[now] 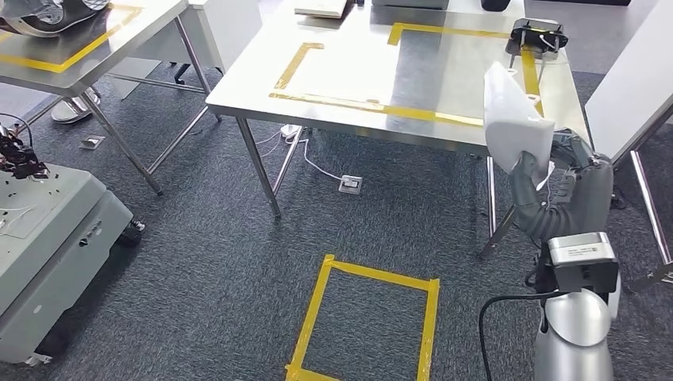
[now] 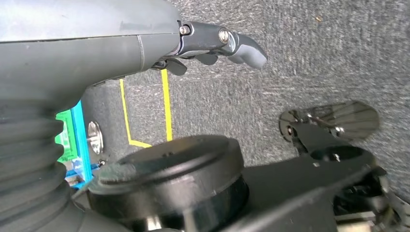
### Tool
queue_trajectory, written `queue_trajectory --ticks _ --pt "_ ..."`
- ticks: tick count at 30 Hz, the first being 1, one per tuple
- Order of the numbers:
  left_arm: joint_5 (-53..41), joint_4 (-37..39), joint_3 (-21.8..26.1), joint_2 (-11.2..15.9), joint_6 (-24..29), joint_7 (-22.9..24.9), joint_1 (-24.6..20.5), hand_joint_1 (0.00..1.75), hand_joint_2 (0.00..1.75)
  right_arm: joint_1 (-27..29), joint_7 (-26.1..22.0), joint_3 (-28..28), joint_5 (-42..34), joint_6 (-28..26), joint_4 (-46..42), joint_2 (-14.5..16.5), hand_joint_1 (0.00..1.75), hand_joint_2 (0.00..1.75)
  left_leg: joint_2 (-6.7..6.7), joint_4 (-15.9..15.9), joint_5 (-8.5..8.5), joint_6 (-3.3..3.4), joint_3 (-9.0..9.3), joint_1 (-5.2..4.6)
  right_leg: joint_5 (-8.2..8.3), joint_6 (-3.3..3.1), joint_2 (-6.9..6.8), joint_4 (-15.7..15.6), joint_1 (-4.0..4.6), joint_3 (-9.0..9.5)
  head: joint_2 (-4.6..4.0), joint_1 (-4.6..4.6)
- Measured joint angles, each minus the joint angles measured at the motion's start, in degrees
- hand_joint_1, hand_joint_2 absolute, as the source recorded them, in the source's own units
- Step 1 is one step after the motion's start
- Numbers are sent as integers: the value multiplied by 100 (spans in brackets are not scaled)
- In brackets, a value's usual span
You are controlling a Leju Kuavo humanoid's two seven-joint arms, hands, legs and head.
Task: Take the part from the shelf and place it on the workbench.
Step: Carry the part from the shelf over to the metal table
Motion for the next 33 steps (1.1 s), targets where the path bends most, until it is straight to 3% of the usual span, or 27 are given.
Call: queue_trajectory --ticks 1,3,4,5,6,7,8,10,13,15,17,19,20,21,23,25,26,30,31,33 --pt "-1 -1 1 -1 0 0 -2 0 175 2 -4 2 -4 -3 1 0 175 175 -1 248 -144 -7 -113 -1 -4 -35 0 -3 4 9 0 -4" --pt "-4 -1 3 -2 0 -1 -2 0 175 15 -9 4 -11 -10 10 0 175 175 -5 1045 -514 1 -520 -24 -22 -81 -3 -4 31 17 0 -11" --pt "-5 -1 5 -2 -1 -1 -4 0 175 28 -11 4 -13 -11 18 0 175 175 -6 1405 -629 14 -721 -37 -32 -95 -3 -4 50 21 0 -13" --pt "-7 -2 8 -1 -2 2 -12 0 175 42 -13 5 -14 -11 27 0 175 175 -7 1592 -633 36 -841 -50 -41 -109 -1 -3 70 32 0 -14" --pt "-8 -2 10 -1 -4 7 -21 0 175 54 -14 5 -14 -12 33 0 175 175 -8 1544 -514 71 -848 -65 -52 -119 4 -3 89 50 0 -14" --pt "-9 -3 10 -1 -5 14 -28 0 175 60 -17 5 -14 -13 38 0 175 175 -13 1270 -300 117 -744 -83 -66 -124 14 -3 104 77 0 -14" --pt "-11 -2 10 2 -5 21 -25 0 175 62 -20 5 -14 -16 40 0 175 175 -23 853 -51 174 -572 -107 -82 -124 26 -4 112 105 0 -15" --pt "-12 3 10 9 -5 28 -11 0 175 63 -22 5 -15 -25 44 0 175 175 -42 170 236 244 -277 -155 -109 -93 54 0 137 131 0 -14" --pt "-12 6 10 9 -9 21 0 0 175 75 -22 5 -17 -30 49 0 175 175 -52 -24 269 257 -197 -182 -102 1 68 -30 143 130 0 -13" --pt "-13 5 10 4 -13 5 5 0 175 74 -23 5 -21 -33 51 -7 175 175 -51 -79 297 308 -167 -156 -163 63 51 37 136 102 0 -8" --pt "-27 5 10 4 -19 -8 2 0 175 68 -26 6 -26 -45 55 -19 175 175 -41 -120 309 361 -137 -135 -418 110 19 520 134 -135 0 0" --pt "-49 6 10 7 -26 -10 7 0 175 81 -26 7 -29 -63 70 -34 175 175 -33 -109 290 394 -134 -142 -714 140 3 1298 134 -545 0 4" --pt "-56 6 10 7 -31 -10 11 0 175 96 -23 7 -29 -72 81 -43 175 175 -30 -100 277 402 -129 -145 -749 146 0 1541 134 -689 0 4" --pt "-58 6 10 6 -35 -9 14 0 175 108 -22 7 -28 -79 92 -49 175 175 -30 -91 261 403 -120 -147 -667 145 -4 1555 134 -722 0 4" --pt "-58 6 10 3 -45 -9 17 0 175 119 -25 7 -26 -88 102 -52 175 175 -33 -73 218 386 -78 -147 -259 124 -19 924 134 -444 0 5" --pt "-58 6 10 1 -56 -9 19 0 175 119 -29 7 -21 -93 104 -53 175 175 -37 -55 171 340 -48 -165 -11 76 -40 203 152 -85 0 3" --pt "-58 6 10 1 -60 -10 22 0 175 121 -30 7 -17 -95 104 -54 175 175 -37 -52 155 312 -43 -173 15 48 -42 21 163 6 0 1" --pt "-58 5 10 2 -68 -19 29 0 175 128 -28 7 -5 -98 103 -54 175 175 -28 -25 91 189 -41 -174 1 -77 -17 -96 154 78 0 -6" --pt "-58 5 10 3 -68 -22 28 0 175 126 -28 7 -1 -98 102 -53 175 175 -30 126 0 158 -107 -173 2 -107 -19 -123 135 108 0 -14" --pt "-59 5 10 4 -68 -28 29 0 175 129 -26 7 10 -101 101 -52 175 175 -34 795 -309 102 -441 -153 -19 -154 -27 -144 118 154 0 -31"
